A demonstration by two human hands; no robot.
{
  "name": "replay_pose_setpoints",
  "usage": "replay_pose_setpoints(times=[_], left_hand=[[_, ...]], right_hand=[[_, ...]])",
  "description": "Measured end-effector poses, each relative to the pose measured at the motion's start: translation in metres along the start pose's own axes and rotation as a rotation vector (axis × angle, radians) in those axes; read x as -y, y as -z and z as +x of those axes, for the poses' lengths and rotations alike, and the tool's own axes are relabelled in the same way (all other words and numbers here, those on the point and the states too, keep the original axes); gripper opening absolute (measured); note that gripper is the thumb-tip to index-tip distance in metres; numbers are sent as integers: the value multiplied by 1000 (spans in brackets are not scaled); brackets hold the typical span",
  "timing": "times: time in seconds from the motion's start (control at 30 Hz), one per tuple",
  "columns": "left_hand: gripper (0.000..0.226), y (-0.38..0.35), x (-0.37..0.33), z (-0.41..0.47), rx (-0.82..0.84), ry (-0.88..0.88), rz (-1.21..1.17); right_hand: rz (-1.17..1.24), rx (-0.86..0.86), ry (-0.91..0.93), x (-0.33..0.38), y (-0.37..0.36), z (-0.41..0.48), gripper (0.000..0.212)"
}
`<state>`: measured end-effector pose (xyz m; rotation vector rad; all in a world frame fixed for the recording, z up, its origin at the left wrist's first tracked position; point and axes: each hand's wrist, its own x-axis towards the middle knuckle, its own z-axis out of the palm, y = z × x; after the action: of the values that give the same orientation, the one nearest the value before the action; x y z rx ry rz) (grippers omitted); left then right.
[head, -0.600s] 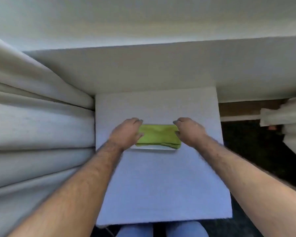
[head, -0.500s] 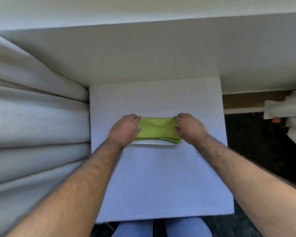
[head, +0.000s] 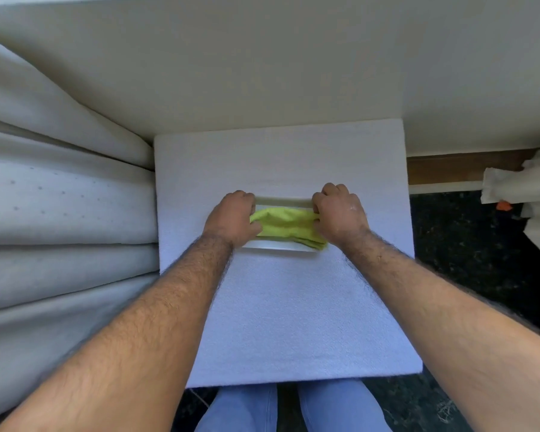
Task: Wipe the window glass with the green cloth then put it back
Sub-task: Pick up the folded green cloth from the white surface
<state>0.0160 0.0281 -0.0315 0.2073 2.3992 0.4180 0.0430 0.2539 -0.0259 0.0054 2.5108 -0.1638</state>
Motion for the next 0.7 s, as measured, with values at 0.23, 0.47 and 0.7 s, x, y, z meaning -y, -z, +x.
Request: replay_pose_setpoints(times=[0.23, 0.47, 0.7], left_hand=[[23, 74, -20, -41, -119, 72, -225], [28, 212, -69, -111, -274, -64, -203], [29, 378, -131, -188, -461, -224, -157]], right_hand=[[221, -16, -104, 9, 84, -35, 31], [126, -184, 25, 17, 234, -108, 31], [185, -504, 51, 33, 401, -197, 31]])
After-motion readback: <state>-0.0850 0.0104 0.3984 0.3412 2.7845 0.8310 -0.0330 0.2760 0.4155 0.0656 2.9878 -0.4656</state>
